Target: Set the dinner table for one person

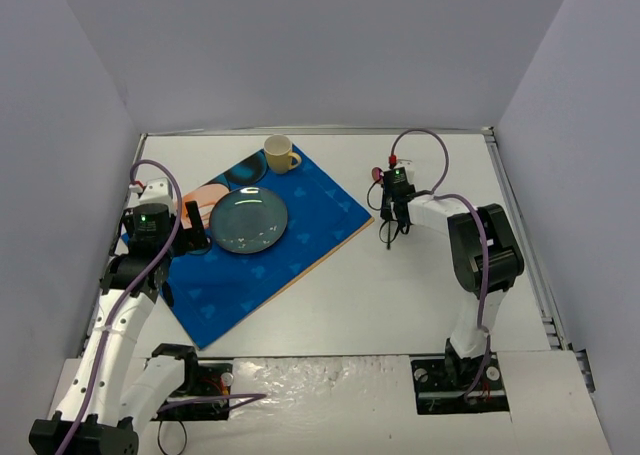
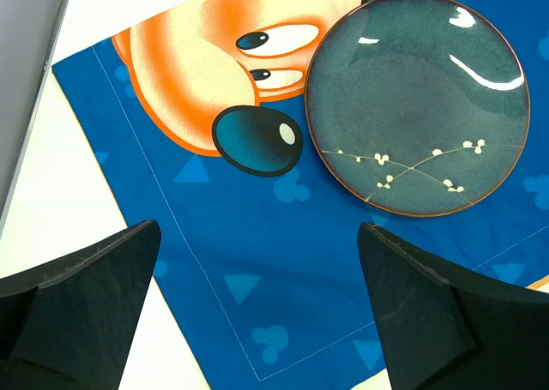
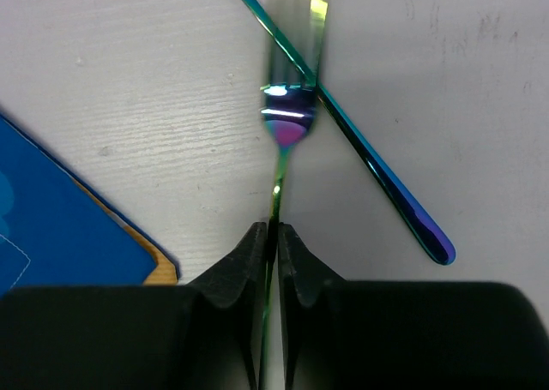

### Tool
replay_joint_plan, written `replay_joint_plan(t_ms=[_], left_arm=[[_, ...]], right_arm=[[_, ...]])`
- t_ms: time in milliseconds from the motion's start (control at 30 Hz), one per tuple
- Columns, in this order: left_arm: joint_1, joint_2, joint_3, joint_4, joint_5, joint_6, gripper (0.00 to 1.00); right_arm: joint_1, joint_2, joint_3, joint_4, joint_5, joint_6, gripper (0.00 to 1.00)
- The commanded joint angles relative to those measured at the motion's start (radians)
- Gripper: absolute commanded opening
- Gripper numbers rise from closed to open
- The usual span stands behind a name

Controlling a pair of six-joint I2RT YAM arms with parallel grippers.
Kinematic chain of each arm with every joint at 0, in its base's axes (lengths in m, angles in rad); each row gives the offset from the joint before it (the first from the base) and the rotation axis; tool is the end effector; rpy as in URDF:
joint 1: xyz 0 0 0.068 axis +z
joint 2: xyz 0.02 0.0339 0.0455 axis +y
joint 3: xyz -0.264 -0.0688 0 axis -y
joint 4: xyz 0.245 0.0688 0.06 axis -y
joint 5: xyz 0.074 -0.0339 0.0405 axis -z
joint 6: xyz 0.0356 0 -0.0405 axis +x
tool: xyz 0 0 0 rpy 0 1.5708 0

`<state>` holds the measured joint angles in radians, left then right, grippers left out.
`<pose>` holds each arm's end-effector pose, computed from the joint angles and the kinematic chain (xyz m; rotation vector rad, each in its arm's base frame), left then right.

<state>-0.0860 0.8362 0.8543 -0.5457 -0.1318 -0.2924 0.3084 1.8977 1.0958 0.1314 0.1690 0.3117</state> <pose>0.1811 -0.0109 0.3188 -0.2946 2.0738 -0.0906 0.3865 0.1168 0.1614 0.0951 2.2322 0.1491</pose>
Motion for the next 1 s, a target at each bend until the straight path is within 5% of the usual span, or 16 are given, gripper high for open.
replay_joint_plan(t_ms=[0, 267, 533, 967], left_arm=[[-0.006, 0.004, 0.041, 0.020, -0.013, 0.008, 0.97], [-0.006, 0.016, 0.050, 0.023, -0.009, -0.006, 0.97], [-0.006, -0.031, 0.123, -0.053, 0.019, -0.057, 0.97], [-0.007, -0.198, 0.324, -0.310, -0.030, -0.059, 0.97]], right_arm=[[0.001, -0.014, 0.028, 0.003, 0.037, -0.003, 0.01], [0.023, -0.140, 0.031, -0.028, 0.021, -0.066, 0.00], [0.189, -0.265, 0.128, -0.079, -0.101, -0.090, 0.00], [0.607, -0.024, 0.441, -0.045, -0.203, 0.003, 0.00]])
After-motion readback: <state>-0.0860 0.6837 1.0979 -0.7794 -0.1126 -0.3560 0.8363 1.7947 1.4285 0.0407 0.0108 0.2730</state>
